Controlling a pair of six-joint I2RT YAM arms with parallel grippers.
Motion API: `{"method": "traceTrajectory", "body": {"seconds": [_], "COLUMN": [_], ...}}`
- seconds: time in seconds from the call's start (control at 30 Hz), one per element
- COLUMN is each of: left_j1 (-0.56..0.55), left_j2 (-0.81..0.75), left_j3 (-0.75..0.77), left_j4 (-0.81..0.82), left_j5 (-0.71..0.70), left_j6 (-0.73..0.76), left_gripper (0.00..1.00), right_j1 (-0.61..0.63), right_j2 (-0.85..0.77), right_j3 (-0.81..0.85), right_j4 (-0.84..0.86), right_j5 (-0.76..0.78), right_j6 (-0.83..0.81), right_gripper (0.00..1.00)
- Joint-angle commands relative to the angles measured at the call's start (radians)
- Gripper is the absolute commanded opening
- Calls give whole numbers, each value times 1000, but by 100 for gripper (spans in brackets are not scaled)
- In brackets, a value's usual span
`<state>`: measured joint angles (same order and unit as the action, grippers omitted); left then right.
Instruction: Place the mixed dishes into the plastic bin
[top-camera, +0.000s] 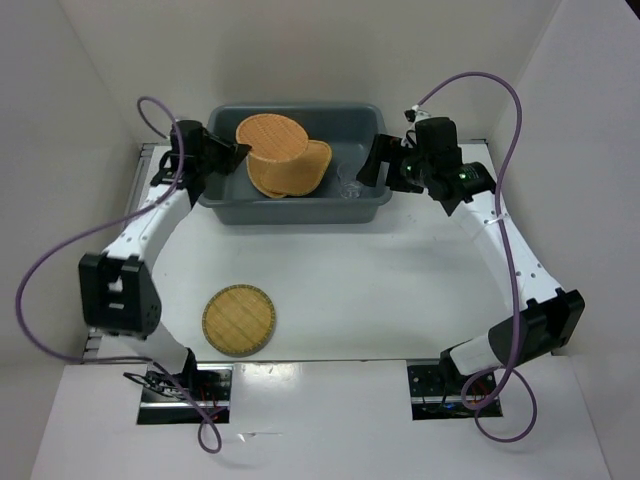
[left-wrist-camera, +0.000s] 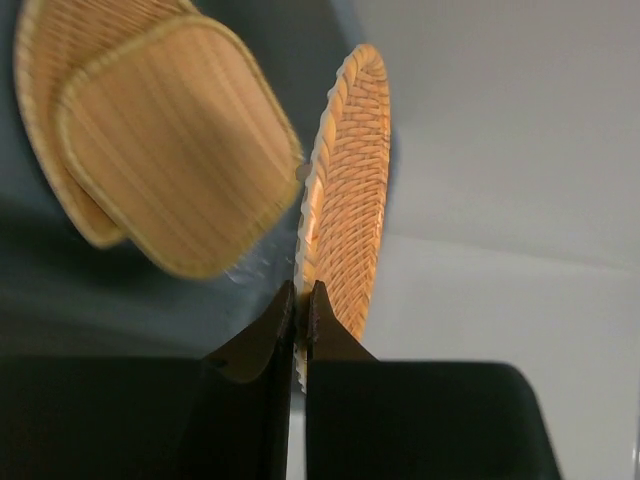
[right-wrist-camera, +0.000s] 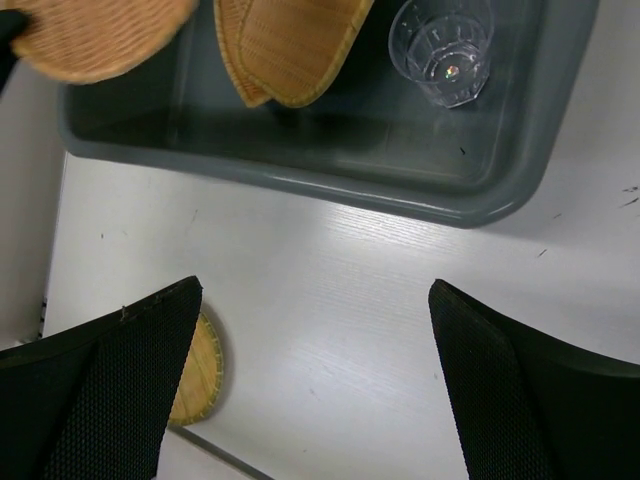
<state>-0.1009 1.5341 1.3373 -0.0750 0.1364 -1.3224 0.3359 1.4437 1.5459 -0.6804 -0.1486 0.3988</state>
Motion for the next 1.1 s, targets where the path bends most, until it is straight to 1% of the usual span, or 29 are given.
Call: {"method": "traceTrajectory", "body": {"seconds": [0.0,0.07,0.1,0.17,0.27,0.37,0.5,0.7,0.73,0.77,0.8,0.83,0.87,0.9,0.97,1.07], "left_j1": [-5,-5,-5,-5,-5,-5,-5,-5,-5,-5,-5,-5,-5,-5,-5,-5], "left_j2": [159,233,307,406,471,547,592,612,612,603,603,603,603,603,629,629], "left_j3": [149,212,279,338,384,395,395,361,349,333,309,309,309,309,352,352], "left_j4": [100,87,64,46,46,55,55,37,37,27,17,17,-11,-31,-72,-72], "left_j5": [-63,-72,-72,-84,-75,-66,-57,-57,-72,-90,-103,-122,-123,-138,-138,-147], "left_j6": [69,94,103,112,80,55,37,28,28,28,28,38,60,74,103,112], "left_gripper": [0,0,0,0,0,0,0,0,5,12,23,29,38,43,50,53], "right_j1": [2,2,2,-8,-8,-8,-8,-8,-8,-8,-8,-8,-8,-8,-8,-8], "right_j2": [-52,-61,-62,-62,-62,-62,-52,-32,-32,-32,-23,-23,-23,-23,-23,-14], "right_j3": [3,-6,-6,-15,-24,-24,-24,-24,-24,-24,-24,-24,-24,-33,-33,-33], "right_j4": [22,22,22,22,13,4,4,4,4,4,4,4,4,4,4,4], "right_j5": [20,20,20,20,9,9,9,9,9,0,0,0,0,0,0,0], "right_j6": [-5,-5,-5,-5,-5,-14,-14,-14,-14,-14,-14,-14,-14,-14,-14,-14], "right_gripper": [99,99,99,99,99,99,99,99,99,99,99,99,99,99,99,99]}}
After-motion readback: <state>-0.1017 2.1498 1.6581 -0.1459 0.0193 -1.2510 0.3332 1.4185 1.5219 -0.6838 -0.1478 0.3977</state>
